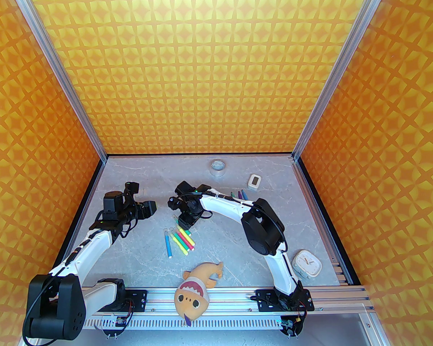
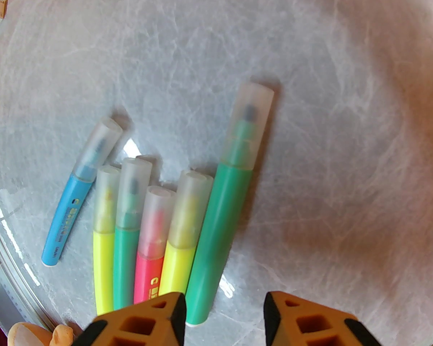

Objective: Open the pen caps

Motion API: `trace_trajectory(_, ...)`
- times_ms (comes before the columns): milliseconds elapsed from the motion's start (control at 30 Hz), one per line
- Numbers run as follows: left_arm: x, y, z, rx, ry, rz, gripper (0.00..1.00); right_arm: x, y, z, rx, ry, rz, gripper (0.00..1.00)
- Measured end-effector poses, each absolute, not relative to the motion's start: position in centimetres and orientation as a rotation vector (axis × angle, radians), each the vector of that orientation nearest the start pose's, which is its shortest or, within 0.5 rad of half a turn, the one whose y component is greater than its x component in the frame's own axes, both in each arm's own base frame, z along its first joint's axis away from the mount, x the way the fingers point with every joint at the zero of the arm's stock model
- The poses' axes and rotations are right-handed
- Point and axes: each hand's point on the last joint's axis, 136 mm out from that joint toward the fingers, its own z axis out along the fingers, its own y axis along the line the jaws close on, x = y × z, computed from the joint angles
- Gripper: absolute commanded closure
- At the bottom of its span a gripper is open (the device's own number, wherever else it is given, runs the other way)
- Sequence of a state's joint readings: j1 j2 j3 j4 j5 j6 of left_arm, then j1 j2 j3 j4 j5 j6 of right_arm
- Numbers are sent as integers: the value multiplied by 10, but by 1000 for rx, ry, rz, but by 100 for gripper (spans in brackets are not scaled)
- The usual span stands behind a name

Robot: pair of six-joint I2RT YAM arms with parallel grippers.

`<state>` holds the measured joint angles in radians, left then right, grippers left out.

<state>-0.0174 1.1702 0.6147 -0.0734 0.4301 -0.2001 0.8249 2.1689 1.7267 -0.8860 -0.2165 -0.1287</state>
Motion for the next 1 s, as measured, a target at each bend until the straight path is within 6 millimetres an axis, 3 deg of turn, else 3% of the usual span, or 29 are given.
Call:
trace_trajectory(467, 342, -78, 143, 43, 2193, -594, 24, 289, 374, 28, -1424, 2655, 379, 60)
trace_trajectory(1000, 342, -78, 143, 43, 2193, -594, 24, 307, 369, 18, -1382, 2680, 142, 63)
